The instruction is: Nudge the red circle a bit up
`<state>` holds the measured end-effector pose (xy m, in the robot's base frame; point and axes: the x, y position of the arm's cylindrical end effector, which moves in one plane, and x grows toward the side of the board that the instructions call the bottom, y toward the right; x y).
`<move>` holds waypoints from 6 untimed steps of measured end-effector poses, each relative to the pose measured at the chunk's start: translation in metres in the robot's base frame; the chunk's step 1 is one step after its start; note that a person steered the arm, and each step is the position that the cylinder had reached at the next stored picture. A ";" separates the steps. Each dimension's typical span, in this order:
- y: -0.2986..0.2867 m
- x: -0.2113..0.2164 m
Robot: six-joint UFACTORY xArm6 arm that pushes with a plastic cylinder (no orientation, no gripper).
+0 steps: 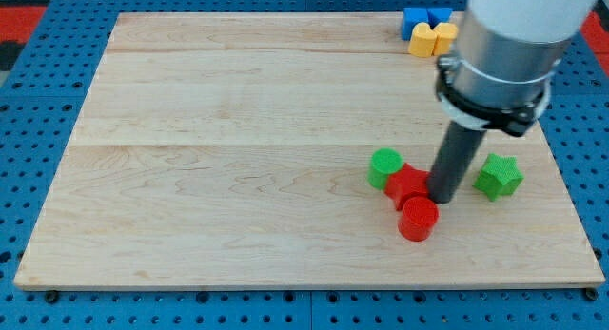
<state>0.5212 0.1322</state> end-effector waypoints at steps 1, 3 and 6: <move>-0.008 0.007; 0.054 0.018; -0.017 0.030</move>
